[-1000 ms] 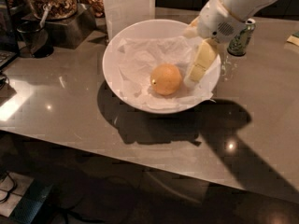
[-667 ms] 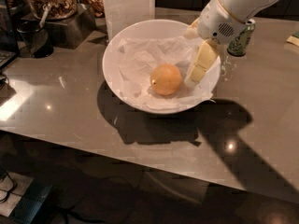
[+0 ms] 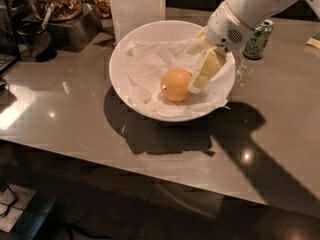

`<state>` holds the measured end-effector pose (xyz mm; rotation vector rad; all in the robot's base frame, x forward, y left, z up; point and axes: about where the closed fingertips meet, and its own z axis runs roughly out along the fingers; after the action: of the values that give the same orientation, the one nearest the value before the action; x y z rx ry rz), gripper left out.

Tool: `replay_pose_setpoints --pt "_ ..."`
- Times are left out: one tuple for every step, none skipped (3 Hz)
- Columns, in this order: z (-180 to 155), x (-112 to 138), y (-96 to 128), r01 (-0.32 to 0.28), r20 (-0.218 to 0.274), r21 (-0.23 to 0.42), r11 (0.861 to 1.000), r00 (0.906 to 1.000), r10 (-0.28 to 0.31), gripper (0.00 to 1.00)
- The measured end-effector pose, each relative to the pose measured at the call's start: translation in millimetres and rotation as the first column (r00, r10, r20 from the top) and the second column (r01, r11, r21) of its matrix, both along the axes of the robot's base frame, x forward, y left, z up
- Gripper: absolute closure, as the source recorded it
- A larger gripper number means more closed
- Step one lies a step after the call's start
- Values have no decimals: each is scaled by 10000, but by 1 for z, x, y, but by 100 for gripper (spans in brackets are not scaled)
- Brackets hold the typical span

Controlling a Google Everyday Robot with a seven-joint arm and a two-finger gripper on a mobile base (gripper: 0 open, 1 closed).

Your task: Pick orange from white bowl

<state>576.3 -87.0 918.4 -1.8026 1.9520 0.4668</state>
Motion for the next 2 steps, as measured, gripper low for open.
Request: replay_pose_setpoints --pt "-19 5 15 -365 -677 302 9989 9970 385 9" --pt "-36 8 28 -643 -1299 564 9963 9890 712 11"
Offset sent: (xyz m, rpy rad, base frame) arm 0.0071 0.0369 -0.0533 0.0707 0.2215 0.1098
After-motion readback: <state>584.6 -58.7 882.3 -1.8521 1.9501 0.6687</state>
